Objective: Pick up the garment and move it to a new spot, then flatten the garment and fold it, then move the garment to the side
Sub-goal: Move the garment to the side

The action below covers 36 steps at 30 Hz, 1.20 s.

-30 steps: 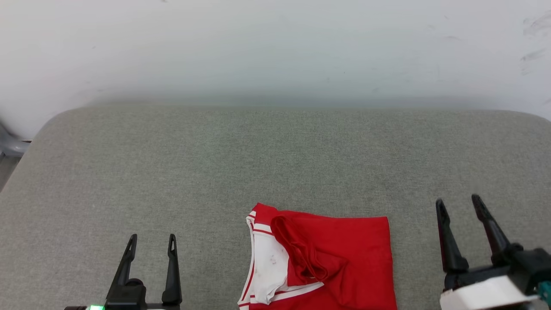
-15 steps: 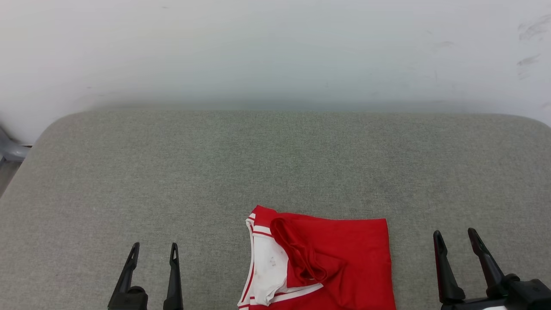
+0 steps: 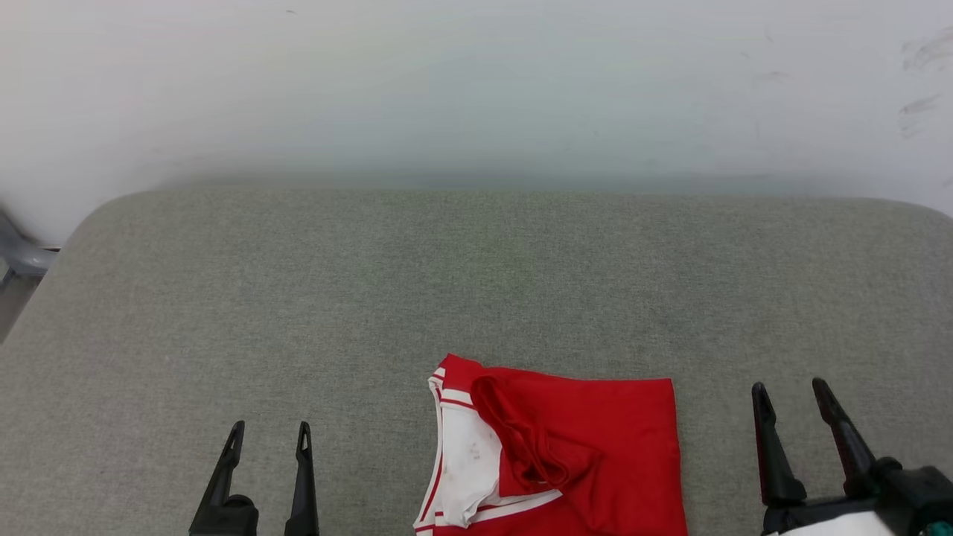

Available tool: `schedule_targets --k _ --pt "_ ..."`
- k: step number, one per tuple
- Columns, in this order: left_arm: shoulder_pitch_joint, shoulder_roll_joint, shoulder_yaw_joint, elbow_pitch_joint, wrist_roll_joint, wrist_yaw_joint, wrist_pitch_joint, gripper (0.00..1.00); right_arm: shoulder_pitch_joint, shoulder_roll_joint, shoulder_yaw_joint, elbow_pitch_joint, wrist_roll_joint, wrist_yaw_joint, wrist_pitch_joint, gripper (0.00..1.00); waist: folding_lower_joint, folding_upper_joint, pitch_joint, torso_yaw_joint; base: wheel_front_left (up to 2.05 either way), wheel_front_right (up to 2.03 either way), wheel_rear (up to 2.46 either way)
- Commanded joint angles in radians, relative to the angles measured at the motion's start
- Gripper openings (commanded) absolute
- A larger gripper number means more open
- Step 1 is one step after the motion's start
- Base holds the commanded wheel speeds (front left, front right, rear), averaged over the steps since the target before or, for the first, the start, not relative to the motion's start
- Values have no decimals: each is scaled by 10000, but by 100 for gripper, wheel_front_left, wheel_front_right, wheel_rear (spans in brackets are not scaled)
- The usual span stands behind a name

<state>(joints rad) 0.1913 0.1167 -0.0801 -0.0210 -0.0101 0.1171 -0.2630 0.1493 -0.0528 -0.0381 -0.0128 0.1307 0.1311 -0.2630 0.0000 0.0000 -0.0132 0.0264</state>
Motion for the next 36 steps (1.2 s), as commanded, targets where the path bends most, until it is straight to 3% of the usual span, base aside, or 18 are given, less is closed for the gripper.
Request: schedule_targets --k 1,5,8,17,25,30,36 --pt "-89 12 -5 16 -30 -29 -22 100 -258 -5 -27 -49 -39 -8 -19 100 0 0 18 39 0 0 0" --pt "-188 -22 -76 55 -17 -67 -22 100 -1114 -540 -20 -134 210 -8 449 100 0 0 89 137 0 0 0" --pt "-268 -50 -126 76 -19 -73 -22 100 -1871 -1073 225 -163 617 -8 1423 100 0 0 158 206 0 0 0" --pt "-527 -122 -209 97 -18 -55 -22 100 -3621 -2615 1659 -129 2751 -8 6207 100 0 0 555 378 0 0 0" --pt "-828 -156 -273 114 5 -80 -22 100 -3943 -3826 3017 6 4672 -8 10115 100 0 0 926 542 0 0 0" --pt "-1035 -202 -359 112 -8 -95 -22 100 -3774 -3993 3187 300 5550 -8 11332 100 0 0 1155 768 0 0 0" --pt "-1226 -272 -427 75 -46 -76 -22 100 -3750 -3948 3444 808 5621 -8 11637 100 0 0 1541 1088 0 0 0"
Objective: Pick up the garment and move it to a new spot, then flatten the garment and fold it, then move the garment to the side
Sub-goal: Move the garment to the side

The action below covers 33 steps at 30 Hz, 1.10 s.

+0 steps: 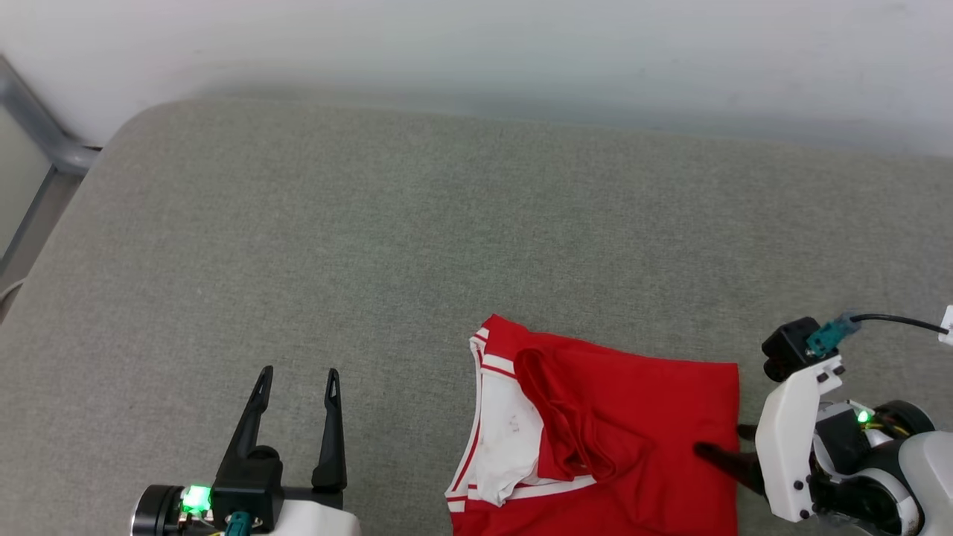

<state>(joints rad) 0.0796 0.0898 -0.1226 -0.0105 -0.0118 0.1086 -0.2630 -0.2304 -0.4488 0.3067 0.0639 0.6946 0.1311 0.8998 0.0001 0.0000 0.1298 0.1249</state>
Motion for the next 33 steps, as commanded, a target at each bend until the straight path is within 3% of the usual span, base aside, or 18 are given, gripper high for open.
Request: schedule_targets --k 1,10,15,16,17,26,33 --pt "-131 -8 -6 -37 -31 8 -22 100 43 48 56 173 -48 -8 15 100 -1 0 184 150 0 0 0" --pt "-461 -97 -57 17 0 69 -22 100 218 298 1096 1379 118 -7 -131 100 -1 0 656 374 0 0 0" --pt "-483 -126 -64 48 22 130 -22 100 -4 296 1434 1504 236 -7 -889 100 -1 0 693 352 0 0 0" --pt "-486 -129 -63 55 24 143 -22 100 -108 250 1480 1513 237 -7 -1031 22 -1 0 680 331 0 0 0" --pt "-478 -129 -54 60 25 153 -22 100 -193 235 1495 1526 306 -7 -1200 0 -1 0 662 304 0 0 0" --pt "-283 -73 32 89 18 140 -22 100 -1095 -341 1566 1042 377 -8 -2447 0 -1 0 426 -95 0 0 0" --pt "-139 -27 129 24 -38 107 -22 100 -1626 -1332 1776 320 -45 -10 -2755 0 -1 0 372 -842 0 0 0"
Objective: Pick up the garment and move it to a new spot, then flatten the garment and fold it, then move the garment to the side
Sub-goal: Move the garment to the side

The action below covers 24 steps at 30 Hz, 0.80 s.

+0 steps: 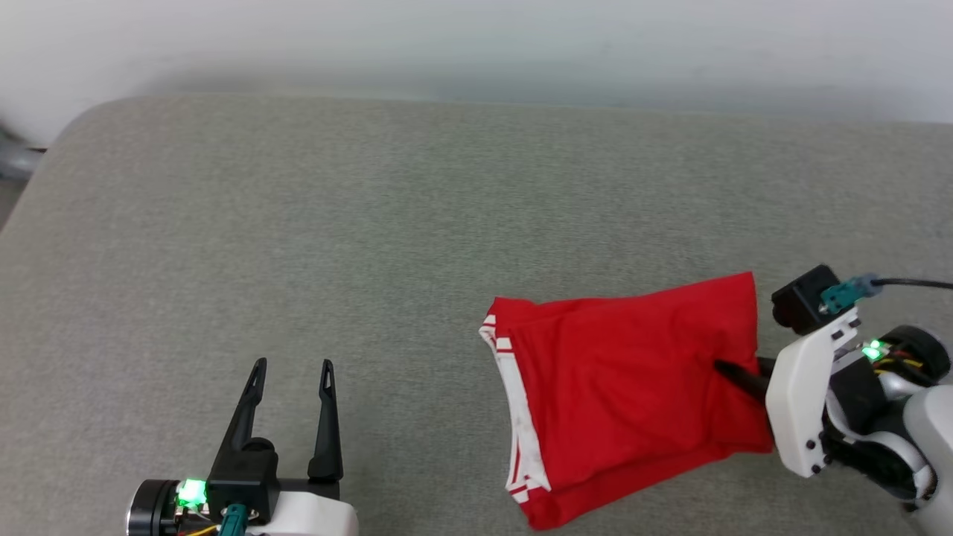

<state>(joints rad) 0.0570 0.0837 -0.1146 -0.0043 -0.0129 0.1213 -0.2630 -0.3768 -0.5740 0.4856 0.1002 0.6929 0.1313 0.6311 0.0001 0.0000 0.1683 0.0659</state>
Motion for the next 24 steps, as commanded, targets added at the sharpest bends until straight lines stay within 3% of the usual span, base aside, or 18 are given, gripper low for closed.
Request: schedule_targets --k 1,14,24 --pt "105 40 64 -57 -33 -16 -22 100 -214 -216 -29 -121 -47 -12 -50 0 -1 0 -7 -389 0 0 0" --pt "-161 184 157 -229 88 -62 -22 100 -807 -1448 -717 -179 -401 -12 -285 0 -1 0 481 -1936 0 0 0" --pt "-763 580 223 -604 261 -75 -22 100 -1454 -2012 -1548 975 -1369 -12 -723 0 -1 0 1517 -2378 0 0 0"
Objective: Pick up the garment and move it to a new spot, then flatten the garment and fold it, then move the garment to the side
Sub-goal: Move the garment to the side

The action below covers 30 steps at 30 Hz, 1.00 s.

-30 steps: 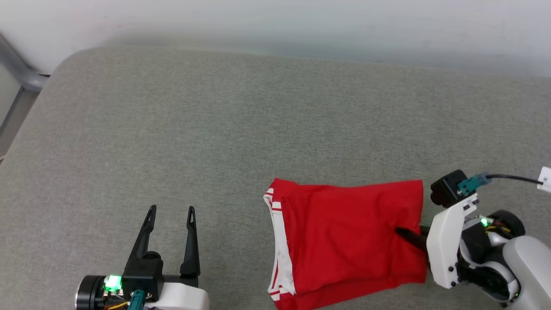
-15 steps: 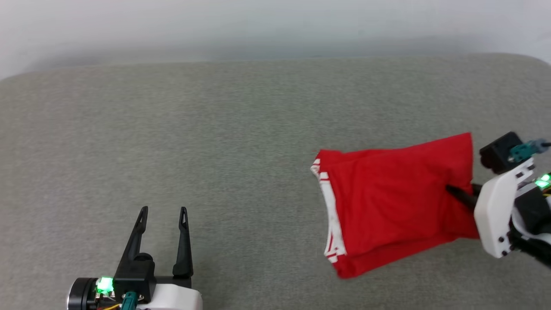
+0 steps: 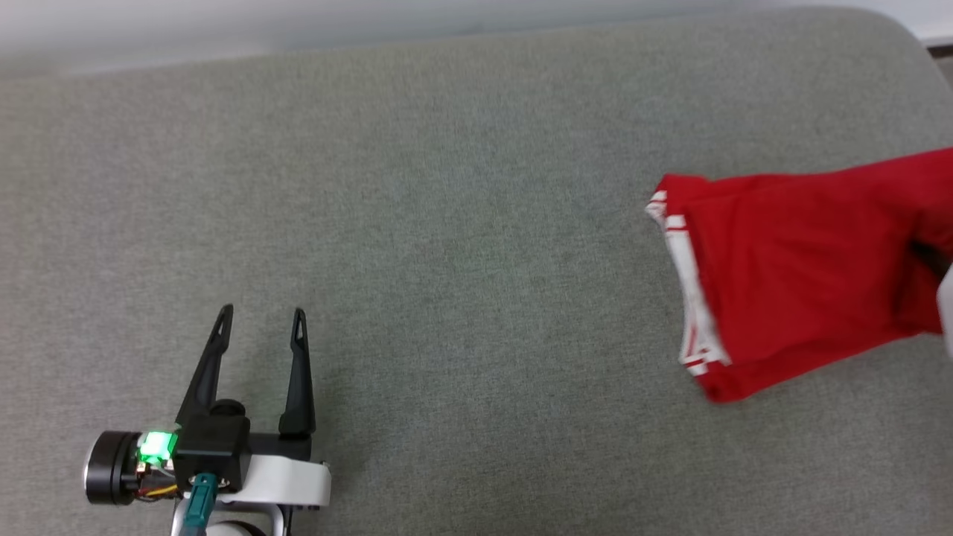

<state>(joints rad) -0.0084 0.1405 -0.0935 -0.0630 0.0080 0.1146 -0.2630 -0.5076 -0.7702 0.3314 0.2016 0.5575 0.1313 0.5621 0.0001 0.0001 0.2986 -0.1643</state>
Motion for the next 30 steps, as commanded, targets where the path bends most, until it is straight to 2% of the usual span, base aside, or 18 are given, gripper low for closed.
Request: schedule_targets --k 1,12,18,21,22,23,30 --pt "-186 29 -13 -65 75 -4 -22 100 -229 -73 -144 147 -148 -12 -106 0 -1 -1 348 -62 0 0 0" --pt "-1149 305 -278 -573 154 130 -22 100 -1505 -193 -2483 3003 -1473 -13 -580 0 -1 -1 2011 308 0 0 0" --pt "-1433 394 -413 -737 158 244 -22 100 -2021 -19 -3427 4108 -2183 -15 -741 0 -1 -1 2402 405 0 0 0" --pt "-1454 433 -449 -730 134 298 -22 100 -2161 272 -3744 4548 -2403 -13 -692 0 -1 -1 2368 409 0 0 0" --pt "-1432 435 -462 -709 115 340 -22 100 -2195 331 -3826 4635 -2527 -13 -774 91 -1 -1 2302 408 0 0 0" --pt "-1403 435 -468 -681 90 360 -22 100 -2236 390 -3936 4732 -2651 -15 -859 100 -1 -1 2222 404 0 0 0" --pt "-914 314 -538 -425 -99 496 -22 100 -1772 673 -4133 4784 -2992 -13 -1722 100 -1 -1 1078 492 0 0 0"
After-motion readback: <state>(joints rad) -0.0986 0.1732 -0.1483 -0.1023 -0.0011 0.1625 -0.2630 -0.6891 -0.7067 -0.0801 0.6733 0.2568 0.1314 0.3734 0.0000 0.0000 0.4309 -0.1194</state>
